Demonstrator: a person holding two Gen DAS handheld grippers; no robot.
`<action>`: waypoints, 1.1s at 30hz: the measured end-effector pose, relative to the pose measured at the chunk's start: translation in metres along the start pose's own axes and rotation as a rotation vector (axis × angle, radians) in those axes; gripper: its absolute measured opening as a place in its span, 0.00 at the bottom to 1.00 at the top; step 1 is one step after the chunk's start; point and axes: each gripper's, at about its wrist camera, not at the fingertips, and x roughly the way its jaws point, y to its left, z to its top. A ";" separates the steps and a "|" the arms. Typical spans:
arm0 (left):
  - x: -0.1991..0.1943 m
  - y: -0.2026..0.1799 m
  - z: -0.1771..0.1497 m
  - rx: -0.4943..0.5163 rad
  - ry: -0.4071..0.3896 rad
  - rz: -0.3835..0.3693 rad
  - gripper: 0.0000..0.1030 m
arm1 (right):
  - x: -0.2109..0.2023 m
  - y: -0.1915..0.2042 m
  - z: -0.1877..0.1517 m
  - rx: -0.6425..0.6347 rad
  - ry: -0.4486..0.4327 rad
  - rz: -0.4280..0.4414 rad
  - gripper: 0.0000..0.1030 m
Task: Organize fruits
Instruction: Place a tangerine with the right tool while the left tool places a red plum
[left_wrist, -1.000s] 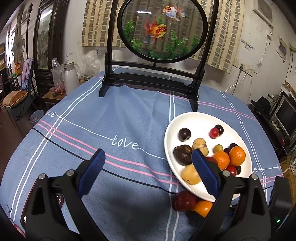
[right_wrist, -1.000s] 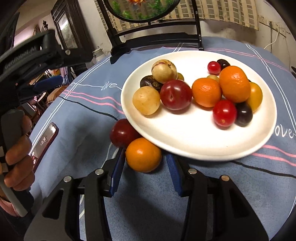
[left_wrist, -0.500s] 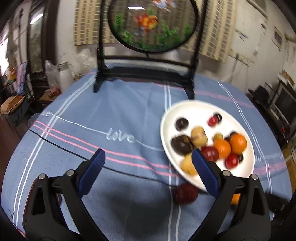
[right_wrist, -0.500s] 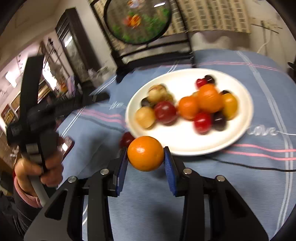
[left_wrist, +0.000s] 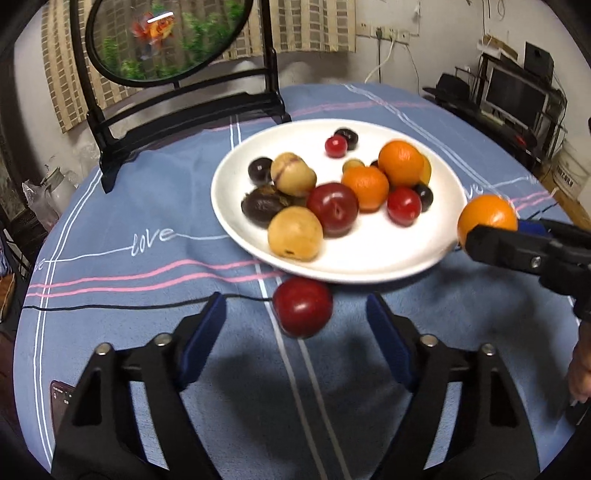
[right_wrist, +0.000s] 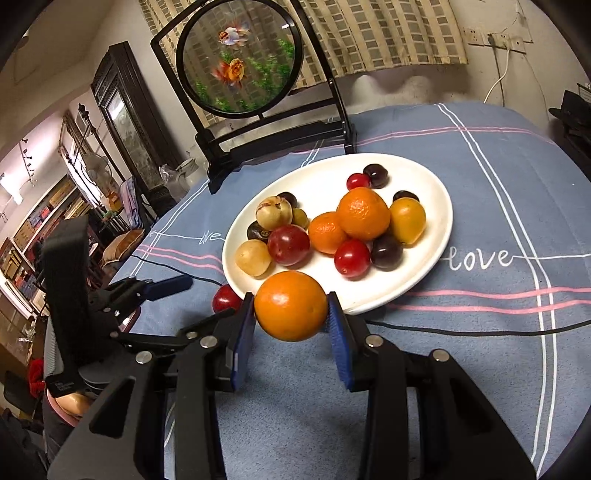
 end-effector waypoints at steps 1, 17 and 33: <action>0.004 0.000 0.000 -0.002 0.012 -0.006 0.69 | 0.000 0.000 0.000 -0.001 -0.001 -0.001 0.38; 0.028 -0.005 -0.006 -0.012 0.070 0.018 0.41 | -0.003 0.004 -0.003 -0.015 -0.004 -0.006 0.37; -0.025 0.011 0.041 -0.180 -0.125 -0.083 0.38 | -0.011 -0.010 0.035 -0.026 -0.132 -0.055 0.37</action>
